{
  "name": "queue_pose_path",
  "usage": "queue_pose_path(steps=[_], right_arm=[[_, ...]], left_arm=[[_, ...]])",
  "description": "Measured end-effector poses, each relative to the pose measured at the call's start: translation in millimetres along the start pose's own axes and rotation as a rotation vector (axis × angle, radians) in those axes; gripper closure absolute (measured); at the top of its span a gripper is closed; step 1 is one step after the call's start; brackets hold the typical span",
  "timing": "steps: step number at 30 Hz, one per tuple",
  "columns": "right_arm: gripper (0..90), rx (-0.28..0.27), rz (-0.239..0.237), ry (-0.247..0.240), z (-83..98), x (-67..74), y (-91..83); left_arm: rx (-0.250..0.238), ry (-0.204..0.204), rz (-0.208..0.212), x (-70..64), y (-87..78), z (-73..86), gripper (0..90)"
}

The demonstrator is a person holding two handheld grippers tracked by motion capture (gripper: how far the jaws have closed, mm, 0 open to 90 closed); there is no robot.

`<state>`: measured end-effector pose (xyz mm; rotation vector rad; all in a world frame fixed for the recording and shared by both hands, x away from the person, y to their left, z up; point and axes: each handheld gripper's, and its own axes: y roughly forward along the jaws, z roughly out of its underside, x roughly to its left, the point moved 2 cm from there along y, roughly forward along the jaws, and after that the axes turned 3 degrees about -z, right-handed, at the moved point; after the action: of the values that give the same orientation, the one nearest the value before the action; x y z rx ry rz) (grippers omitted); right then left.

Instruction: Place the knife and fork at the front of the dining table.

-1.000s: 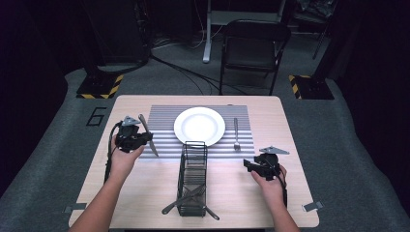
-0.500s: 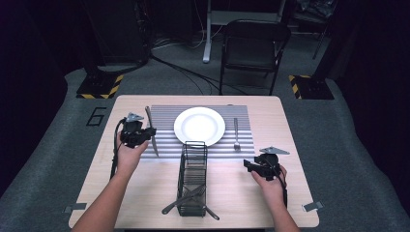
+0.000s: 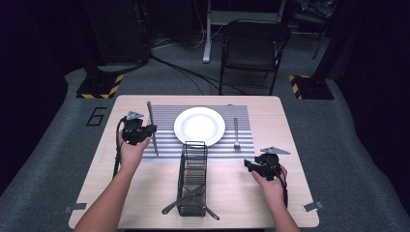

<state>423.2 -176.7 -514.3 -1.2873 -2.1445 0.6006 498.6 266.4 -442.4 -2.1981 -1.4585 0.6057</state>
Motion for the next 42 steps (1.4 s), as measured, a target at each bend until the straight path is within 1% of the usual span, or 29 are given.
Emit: queue_pose_path(steps=[5, 6, 9, 10, 11, 12, 17, 21, 22, 23, 24, 26, 29, 33, 34, 35, 36, 38, 40, 41, 42], right_arm=[[46.0, -0.002, 0.001, 0.001, -0.1, -0.4, 0.0], [46.0, -0.002, 0.001, 0.0, -0.1, -0.5, 0.1], [46.1, -0.002, 0.001, 0.0, -0.1, -0.6, 0.1], [46.0, -0.002, 0.003, 0.0, -0.2, -0.9, 0.0], [46.0, -0.002, 0.003, 0.0, -0.2, -0.9, 0.0], [46.0, -0.004, 0.003, 0.002, -0.2, -1.1, -0.1], [46.0, -0.006, 0.004, 0.003, -0.2, -1.2, -0.4], [46.0, -0.007, 0.002, 0.003, -0.3, -1.2, -0.5], [46.0, -0.007, 0.001, 0.004, -0.3, -1.3, -0.5], [46.0, -0.006, 0.001, 0.004, -0.3, -1.3, -0.6], [46.0, -0.006, 0.001, 0.005, -0.3, -1.4, -0.6], [46.0, -0.007, 0.004, 0.005, -0.3, -1.7, -1.0], [46.0, -0.007, 0.003, 0.004, -0.3, -2.3, -0.8], [46.0, -0.003, 0.003, 0.001, 0.1, -2.3, 0.3], [46.0, -0.003, 0.002, 0.003, 0.0, -1.9, 0.7], [46.0, -0.003, 0.002, 0.003, 0.0, -1.9, 0.7], [46.0, -0.002, 0.002, 0.004, 0.0, -2.4, 1.2], [46.1, -0.001, 0.004, 0.004, 0.1, -2.9, 1.3], [46.0, -0.001, 0.005, 0.005, 0.1, -3.5, 1.1], [46.0, -0.001, 0.005, 0.005, 0.1, -3.5, 1.1], [46.1, -0.004, 0.003, 0.006, 0.2, -4.0, 1.2]], left_arm=[[-0.01, -0.018, -0.001, 3.3, 4.1, 0.4, 82.0], [-0.013, -0.029, 0.003, 4.1, 5.8, 0.5, 82.0], [-0.016, -0.032, 0.003, 4.6, 7.6, 0.5, 82.0], [-0.021, -0.039, 0.003, 4.8, 8.8, 0.6, 82.1], [-0.015, -0.04, 0.004, 5.0, 9.3, 0.9, 82.1], [-0.026, -0.042, 0.003, 5.4, 11.6, 1.2, 82.0], [-0.034, -0.049, -0.002, 5.4, 15.6, 1.8, 82.0], [-0.04, -0.067, 0.001, 5.4, 20.1, 1.8, 82.1], [-0.043, -0.073, 0.0, 5.7, 21.3, 1.8, 82.1], [-0.037, -0.067, -0.001, 6.8, 22.2, 2.0, 82.1], [-0.042, -0.078, -0.001, 7.3, 24.0, 2.2, 82.1], [-0.042, -0.086, -0.004, 8.3, 26.5, 2.5, 82.1], [-0.051, -0.087, -0.013, 10.0, 30.8, 3.6, 81.9], [-0.062, -0.108, -0.016, 12.2, 38.1, 4.9, 81.8], [-0.059, -0.125, -0.014, 13.4, 41.3, 5.2, 81.8], [-0.059, -0.125, -0.014, 13.4, 41.3, 5.2, 81.9], [-0.058, -0.137, -0.014, 13.9, 43.3, 5.0, 81.9], [-0.04, -0.15, -0.022, 14.5, 47.1, 2.7, 82.0], [-0.04, -0.149, -0.025, 14.1, 47.8, 1.6, 82.3], [-0.041, -0.143, -0.027, 13.7, 48.5, -0.1, 82.3], [-0.035, -0.146, -0.031, 12.8, 49.8, -3.7, 82.2]])
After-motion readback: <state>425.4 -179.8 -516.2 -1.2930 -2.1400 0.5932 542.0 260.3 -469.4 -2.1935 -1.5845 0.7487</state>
